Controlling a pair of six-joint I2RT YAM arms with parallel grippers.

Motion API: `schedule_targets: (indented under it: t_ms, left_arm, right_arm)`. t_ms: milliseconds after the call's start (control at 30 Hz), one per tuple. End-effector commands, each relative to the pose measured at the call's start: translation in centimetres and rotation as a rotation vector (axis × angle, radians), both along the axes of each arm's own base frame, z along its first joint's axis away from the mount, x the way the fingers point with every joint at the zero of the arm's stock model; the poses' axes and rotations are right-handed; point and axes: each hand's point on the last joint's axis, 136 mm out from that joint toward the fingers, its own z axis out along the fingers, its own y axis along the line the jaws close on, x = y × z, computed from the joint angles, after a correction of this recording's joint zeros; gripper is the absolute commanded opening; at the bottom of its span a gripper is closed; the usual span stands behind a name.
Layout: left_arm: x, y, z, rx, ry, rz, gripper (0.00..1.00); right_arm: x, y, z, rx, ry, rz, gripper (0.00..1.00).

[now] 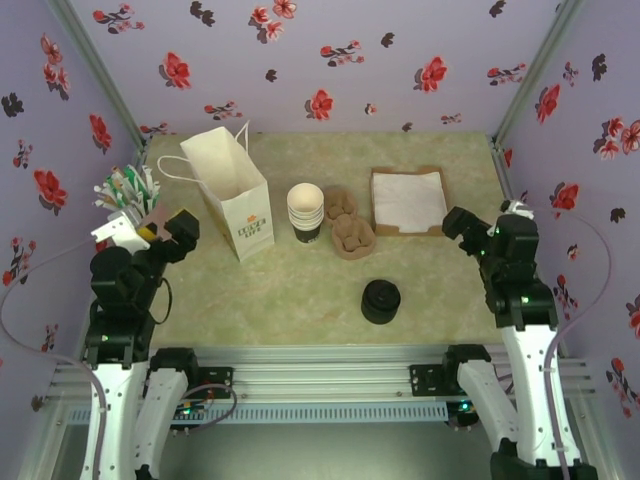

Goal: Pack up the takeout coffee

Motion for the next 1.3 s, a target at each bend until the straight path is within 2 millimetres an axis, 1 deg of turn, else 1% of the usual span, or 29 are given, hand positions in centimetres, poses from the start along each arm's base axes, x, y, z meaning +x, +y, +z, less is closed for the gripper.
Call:
schedule_targets:
  t_ms: [0, 133, 233, 267, 400, 467, 533, 667, 833, 967, 1000, 1133, 1267]
  left_arm:
    - [-1.6, -3.8, -2.2, -0.054, 0.116, -0.220, 0.99]
    - [-1.2, -3.9, -4.4, -0.215, 0.199, -0.190, 0.99]
    - [-0.8, -5.3, -5.0, -0.262, 0.209, -0.263, 0.99]
    - [-0.7, -5.5, -5.1, -0.270, 0.206, -0.278, 0.99]
    - [-0.9, -6.5, -5.8, -0.272, 0.223, -0.307, 0.99]
    - [-0.8, -7.0, -6.7, -0.268, 0.252, -0.310, 0.99]
    - [-0.8, -7.8, -7.6, -0.259, 0.285, -0.330, 0.99]
    - [-0.6, -10.2, -9.0, -0.213, 0.338, -0.370, 0.89]
    - [0.2, -14.0, -11.4, -0.136, 0.411, -0.426, 0.75]
    - [1.0, -15.8, -12.6, -0.099, 0.434, -0.438, 0.66]
    - [1.3, -16.1, -12.9, -0.087, 0.442, -0.439, 0.64]
    - [2.2, -16.8, -14.0, -0.050, 0.470, -0.433, 0.57]
    - [3.1, -17.2, -14.5, -0.032, 0.478, -0.428, 0.55]
  right_arm:
    - [1.0, 3.4, 0.2, 0.141, 0.041, 0.139, 0.95]
    - [3.4, 5.9, -0.3, 0.158, 0.085, 0.210, 0.89]
    - [5.1, 8.4, -1.1, 0.143, 0.141, 0.278, 0.82]
    - [5.5, 9.0, -1.1, 0.134, 0.151, 0.292, 0.81]
    - [7.3, 12.7, -1.9, 0.062, 0.225, 0.371, 0.75]
    - [8.1, 14.6, -2.3, 0.024, 0.264, 0.411, 0.71]
    - [9.0, 16.9, -2.6, -0.012, 0.299, 0.459, 0.68]
    - [10.5, 20.7, -3.1, -0.081, 0.352, 0.525, 0.63]
    - [12.0, 25.0, -4.5, -0.145, 0.411, 0.599, 0.57]
    - [12.9, 27.4, -5.1, -0.179, 0.437, 0.632, 0.52]
    - [13.1, 27.9, -5.0, -0.186, 0.436, 0.639, 0.50]
    - [13.8, 29.4, -5.8, -0.204, 0.465, 0.658, 0.45]
    - [14.2, 30.3, -6.4, -0.216, 0.480, 0.666, 0.41]
